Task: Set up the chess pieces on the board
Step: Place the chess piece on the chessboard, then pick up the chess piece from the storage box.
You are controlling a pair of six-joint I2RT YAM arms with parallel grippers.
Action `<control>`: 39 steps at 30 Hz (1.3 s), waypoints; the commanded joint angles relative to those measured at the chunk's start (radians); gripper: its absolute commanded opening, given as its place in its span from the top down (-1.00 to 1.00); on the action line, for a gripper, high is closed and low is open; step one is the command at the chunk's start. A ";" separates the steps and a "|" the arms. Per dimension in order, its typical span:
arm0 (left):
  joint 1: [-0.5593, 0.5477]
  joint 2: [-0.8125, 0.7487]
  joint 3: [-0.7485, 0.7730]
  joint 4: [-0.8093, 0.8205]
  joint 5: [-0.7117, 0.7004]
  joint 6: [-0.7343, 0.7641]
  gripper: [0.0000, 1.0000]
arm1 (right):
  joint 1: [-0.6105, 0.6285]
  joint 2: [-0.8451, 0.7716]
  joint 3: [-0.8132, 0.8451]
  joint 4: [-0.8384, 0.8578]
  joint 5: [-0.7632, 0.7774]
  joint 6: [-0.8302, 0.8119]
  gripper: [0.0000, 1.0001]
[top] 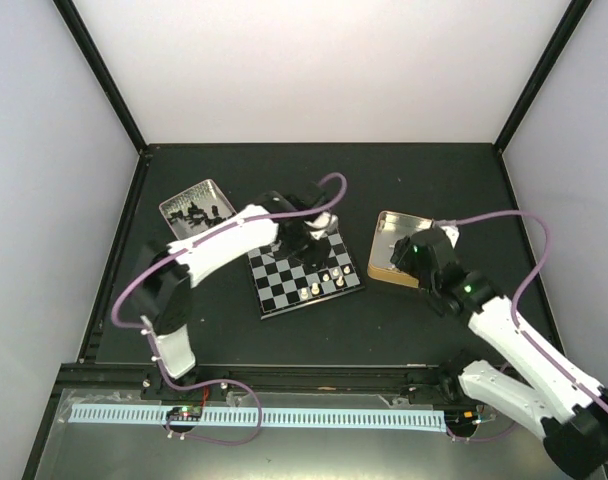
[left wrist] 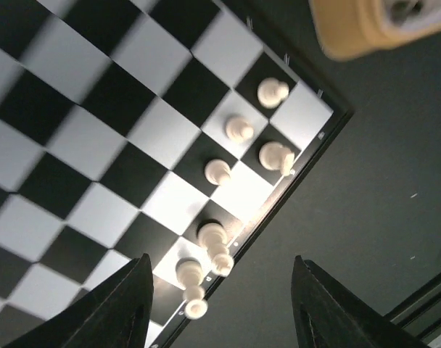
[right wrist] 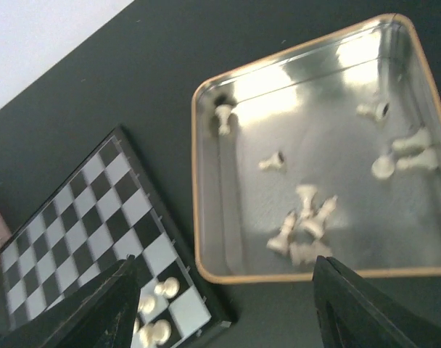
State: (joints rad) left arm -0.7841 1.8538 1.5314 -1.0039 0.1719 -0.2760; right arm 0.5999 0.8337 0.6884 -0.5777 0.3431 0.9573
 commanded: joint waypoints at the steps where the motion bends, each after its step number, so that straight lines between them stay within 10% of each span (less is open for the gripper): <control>1: 0.073 -0.199 -0.085 0.144 -0.034 -0.046 -0.08 | -0.154 0.139 0.079 0.004 -0.153 -0.185 -0.31; 20: 0.172 -0.501 -0.354 0.516 0.047 -0.114 -0.12 | -0.367 0.869 0.448 -0.155 -0.409 -0.637 0.17; 39: 0.206 -0.480 -0.335 0.510 0.064 -0.085 -0.13 | -0.367 1.093 0.575 -0.157 -0.293 -0.703 0.19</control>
State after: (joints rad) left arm -0.5873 1.3708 1.1736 -0.5148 0.2188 -0.3733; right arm 0.2379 1.8999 1.2388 -0.7410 0.0067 0.2771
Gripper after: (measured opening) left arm 0.562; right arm 0.410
